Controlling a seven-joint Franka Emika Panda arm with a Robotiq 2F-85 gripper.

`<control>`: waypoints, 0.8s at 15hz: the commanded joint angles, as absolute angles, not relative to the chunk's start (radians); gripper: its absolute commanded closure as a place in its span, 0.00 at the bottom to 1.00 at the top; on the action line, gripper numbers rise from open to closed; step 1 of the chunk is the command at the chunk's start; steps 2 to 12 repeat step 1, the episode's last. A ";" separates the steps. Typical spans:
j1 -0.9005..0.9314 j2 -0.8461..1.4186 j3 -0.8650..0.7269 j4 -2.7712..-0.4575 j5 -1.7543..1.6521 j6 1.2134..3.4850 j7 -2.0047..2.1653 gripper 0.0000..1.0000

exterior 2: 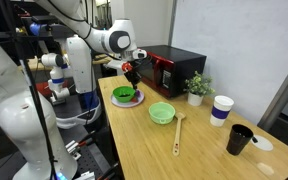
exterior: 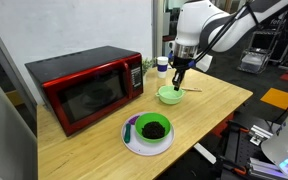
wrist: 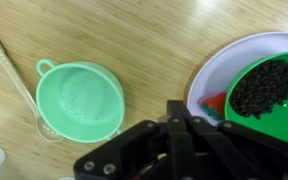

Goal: Push a button on the microwave

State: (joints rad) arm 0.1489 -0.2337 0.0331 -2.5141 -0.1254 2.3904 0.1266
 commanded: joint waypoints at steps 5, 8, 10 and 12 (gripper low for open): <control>0.120 -0.234 0.062 -2.513 -0.115 2.389 0.119 0.99; 0.120 -0.234 0.062 -2.513 -0.115 2.389 0.119 0.99; 0.120 -0.234 0.062 -2.513 -0.115 2.389 0.119 0.99; 0.120 -0.234 0.062 -2.513 -0.115 2.389 0.119 0.99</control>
